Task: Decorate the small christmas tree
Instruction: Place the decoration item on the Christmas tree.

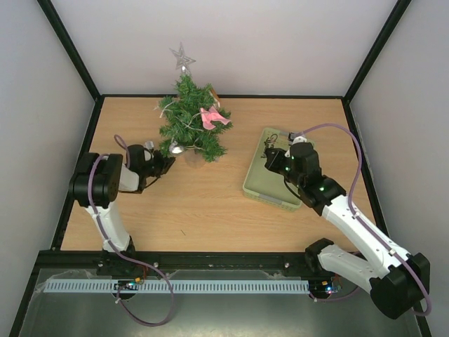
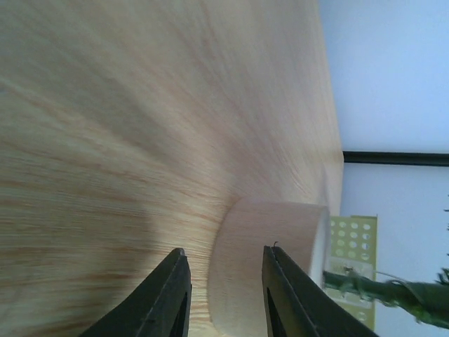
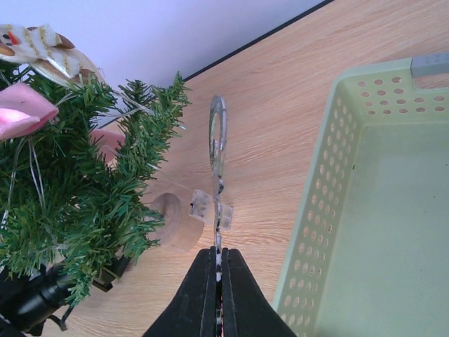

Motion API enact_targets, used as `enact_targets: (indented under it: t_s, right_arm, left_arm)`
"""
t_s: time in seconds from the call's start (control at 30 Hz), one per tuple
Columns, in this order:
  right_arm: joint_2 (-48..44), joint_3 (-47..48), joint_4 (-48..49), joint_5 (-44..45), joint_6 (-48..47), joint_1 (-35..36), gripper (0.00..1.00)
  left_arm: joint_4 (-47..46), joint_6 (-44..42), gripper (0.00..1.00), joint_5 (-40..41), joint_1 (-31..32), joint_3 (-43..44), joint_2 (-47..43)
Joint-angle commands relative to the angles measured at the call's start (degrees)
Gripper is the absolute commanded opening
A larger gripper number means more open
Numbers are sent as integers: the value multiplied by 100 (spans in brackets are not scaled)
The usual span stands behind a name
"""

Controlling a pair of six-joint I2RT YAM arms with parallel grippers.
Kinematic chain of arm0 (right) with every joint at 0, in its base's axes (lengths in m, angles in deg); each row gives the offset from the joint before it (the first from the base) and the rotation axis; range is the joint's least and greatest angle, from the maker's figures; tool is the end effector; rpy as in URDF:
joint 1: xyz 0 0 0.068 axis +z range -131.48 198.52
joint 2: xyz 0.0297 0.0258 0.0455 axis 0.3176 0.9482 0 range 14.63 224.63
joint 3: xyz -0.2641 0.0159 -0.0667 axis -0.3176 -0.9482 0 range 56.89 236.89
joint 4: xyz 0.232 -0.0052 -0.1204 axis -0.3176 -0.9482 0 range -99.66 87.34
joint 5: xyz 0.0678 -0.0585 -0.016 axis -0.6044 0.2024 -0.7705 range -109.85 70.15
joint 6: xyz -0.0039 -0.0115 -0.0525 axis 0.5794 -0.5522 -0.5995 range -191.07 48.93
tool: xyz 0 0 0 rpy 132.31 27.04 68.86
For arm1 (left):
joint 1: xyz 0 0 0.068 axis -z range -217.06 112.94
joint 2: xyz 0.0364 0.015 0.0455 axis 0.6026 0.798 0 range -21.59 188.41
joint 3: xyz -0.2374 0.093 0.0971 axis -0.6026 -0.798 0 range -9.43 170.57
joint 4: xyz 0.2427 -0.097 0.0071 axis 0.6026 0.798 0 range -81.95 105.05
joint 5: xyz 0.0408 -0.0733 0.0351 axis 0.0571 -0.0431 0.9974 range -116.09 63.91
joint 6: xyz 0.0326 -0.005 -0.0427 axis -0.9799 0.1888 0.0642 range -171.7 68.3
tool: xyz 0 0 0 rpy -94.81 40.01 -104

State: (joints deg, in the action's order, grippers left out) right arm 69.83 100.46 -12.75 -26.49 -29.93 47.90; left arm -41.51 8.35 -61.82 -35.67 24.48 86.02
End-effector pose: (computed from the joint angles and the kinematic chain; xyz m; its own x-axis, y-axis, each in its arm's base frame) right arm 0.1923 0.1128 0.2992 -0.6251 0.3981 -0.6714 -0.2253 0.7316 0.6435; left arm 0.3196 -0.0286 0.1048 -0.6826 -0.6871 -0.2488 -0.0783 0.4073 -0.9099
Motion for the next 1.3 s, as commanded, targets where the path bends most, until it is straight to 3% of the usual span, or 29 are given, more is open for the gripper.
enact_targets:
  t_s: [0.0, 0.47, 1.0, 1.27]
  right_arm:
    - [-194, 197, -226, 67, -19, 39, 2]
    - [-413, 226, -308, -398, -98, 40, 2]
    - [-458, 318, -415, -751, -231, 47, 2]
    - [-529, 373, -517, -751, -276, 47, 2]
  left_arm:
    - [-670, 218, 30, 127, 85, 119, 346]
    - [-1479, 713, 25, 115, 819, -325, 436]
    - [-1907, 1073, 25, 759, 1986, -517, 352]
    - [-2469, 1289, 23, 1031, 2023, -934, 269]
